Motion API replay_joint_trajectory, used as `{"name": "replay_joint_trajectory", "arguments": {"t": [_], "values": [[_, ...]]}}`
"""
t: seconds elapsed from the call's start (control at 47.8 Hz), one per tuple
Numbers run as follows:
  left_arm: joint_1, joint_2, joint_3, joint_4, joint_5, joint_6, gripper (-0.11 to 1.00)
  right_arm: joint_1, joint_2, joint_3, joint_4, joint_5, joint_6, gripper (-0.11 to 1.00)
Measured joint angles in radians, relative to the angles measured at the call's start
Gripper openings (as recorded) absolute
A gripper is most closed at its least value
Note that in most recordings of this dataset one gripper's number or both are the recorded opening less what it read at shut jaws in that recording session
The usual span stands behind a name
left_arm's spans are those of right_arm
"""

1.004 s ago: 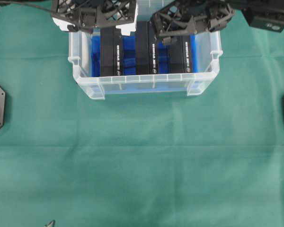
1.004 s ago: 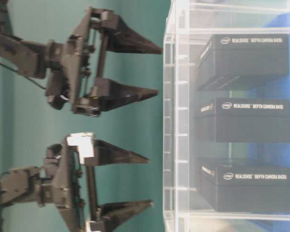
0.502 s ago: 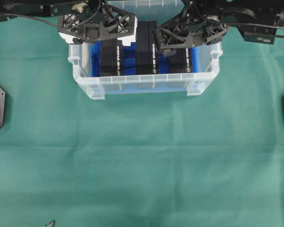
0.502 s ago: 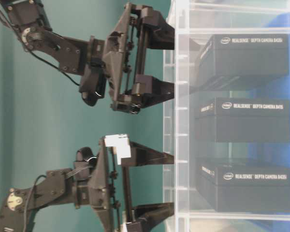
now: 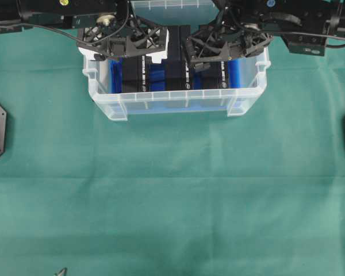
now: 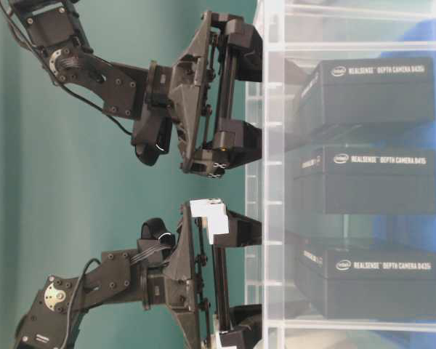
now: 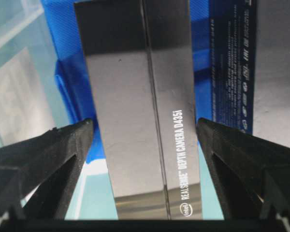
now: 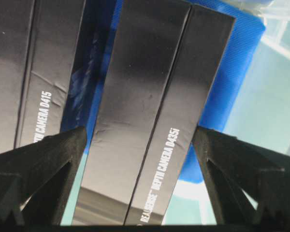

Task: Take the box out of the case with both arms.
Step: 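Lower both open grippers down around the two outer black boxes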

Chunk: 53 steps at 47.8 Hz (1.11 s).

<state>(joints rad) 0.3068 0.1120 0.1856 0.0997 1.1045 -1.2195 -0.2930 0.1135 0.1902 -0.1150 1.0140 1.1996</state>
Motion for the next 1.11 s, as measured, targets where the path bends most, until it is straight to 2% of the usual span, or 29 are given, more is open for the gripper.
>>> {"name": "replay_joint_trajectory", "arguments": {"t": [0.899, 1.004, 1.109], "values": [[-0.011, 0.003, 0.018, -0.012, -0.021, 0.003, 0.9, 0.002, 0.018, 0.002, 0.002, 0.003, 0.003, 0.94], [-0.021, 0.003, 0.018, -0.012, 0.0, 0.006, 0.88, 0.002, 0.018, 0.002, 0.002, 0.02, 0.006, 0.89], [-0.032, 0.003, 0.018, -0.012, 0.023, 0.003, 0.74, 0.002, 0.018, 0.005, 0.002, 0.031, 0.021, 0.67]]}}
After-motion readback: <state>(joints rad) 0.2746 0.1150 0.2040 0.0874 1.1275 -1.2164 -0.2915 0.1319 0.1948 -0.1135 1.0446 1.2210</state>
